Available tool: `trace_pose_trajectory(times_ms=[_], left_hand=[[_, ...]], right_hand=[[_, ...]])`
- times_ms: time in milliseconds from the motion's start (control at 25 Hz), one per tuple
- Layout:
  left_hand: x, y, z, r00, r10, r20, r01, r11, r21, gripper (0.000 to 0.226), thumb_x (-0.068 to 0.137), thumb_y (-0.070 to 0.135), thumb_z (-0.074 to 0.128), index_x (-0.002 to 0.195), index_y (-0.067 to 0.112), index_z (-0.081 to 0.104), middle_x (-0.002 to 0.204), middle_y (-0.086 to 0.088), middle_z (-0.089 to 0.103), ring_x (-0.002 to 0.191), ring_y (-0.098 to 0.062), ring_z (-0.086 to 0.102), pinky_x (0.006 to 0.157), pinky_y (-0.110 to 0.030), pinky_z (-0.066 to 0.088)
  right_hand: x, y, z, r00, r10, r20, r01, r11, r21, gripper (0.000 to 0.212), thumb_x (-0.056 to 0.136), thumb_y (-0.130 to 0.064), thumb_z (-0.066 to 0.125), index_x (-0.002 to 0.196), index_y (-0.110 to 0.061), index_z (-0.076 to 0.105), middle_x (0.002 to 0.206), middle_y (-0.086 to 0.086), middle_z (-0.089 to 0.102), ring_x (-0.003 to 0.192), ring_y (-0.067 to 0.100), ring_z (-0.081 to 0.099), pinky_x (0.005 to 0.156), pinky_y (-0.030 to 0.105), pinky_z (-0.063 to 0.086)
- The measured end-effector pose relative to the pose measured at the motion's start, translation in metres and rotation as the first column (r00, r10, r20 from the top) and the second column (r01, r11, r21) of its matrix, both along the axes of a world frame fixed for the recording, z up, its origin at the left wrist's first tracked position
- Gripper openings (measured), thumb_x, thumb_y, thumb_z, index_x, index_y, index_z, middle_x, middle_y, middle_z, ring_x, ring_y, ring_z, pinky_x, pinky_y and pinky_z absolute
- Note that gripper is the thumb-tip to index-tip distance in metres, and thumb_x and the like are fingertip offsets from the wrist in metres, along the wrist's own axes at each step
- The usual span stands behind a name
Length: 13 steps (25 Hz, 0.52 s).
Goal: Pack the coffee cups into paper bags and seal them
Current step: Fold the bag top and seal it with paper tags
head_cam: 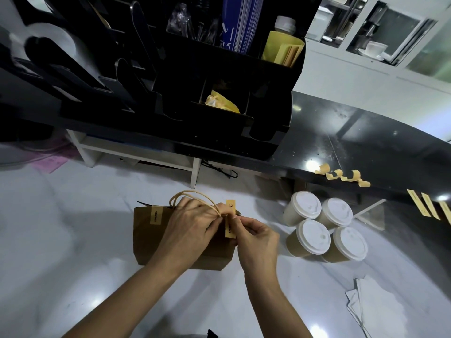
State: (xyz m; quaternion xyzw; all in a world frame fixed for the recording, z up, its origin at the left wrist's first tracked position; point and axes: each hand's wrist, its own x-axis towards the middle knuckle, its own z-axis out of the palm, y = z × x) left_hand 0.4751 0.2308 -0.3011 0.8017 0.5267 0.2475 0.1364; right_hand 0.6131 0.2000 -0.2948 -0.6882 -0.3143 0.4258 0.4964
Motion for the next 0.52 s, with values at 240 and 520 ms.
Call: trace_pose_trajectory(times_ms=[240,520], left_hand=[[0.0016,0.0057,0.0050,0.999,-0.039,-0.033,0.037,0.998,-0.057,0.027,0.102,0.034,0.050,0.124,0.041,0.062,0.113,0.018,0.064,0.108,-0.006,0.048,0.097,-0.026,0.028],[0.0050,0.0074,0.0076,0.988,-0.018,-0.154,-0.002,0.992,-0.126,0.030,0.105,0.038,0.038,0.127,0.041,0.059,0.125,0.015,0.055,0.117,-0.009,0.044,0.105,-0.028,0.027]], right_hand=[[0.0009,0.0000,0.0016,0.999,0.012,0.036,-0.011,1.000,-0.026,0.017,0.089,-0.020,0.077,0.072,-0.019,0.079,0.064,0.002,0.074,0.047,0.011,0.059,0.047,0.016,0.048],[0.0046,-0.0006,0.0012,0.998,0.046,0.047,-0.043,0.997,-0.071,0.015,0.087,-0.024,0.079,0.074,-0.018,0.079,0.065,0.005,0.074,0.050,0.016,0.063,0.050,0.020,0.050]])
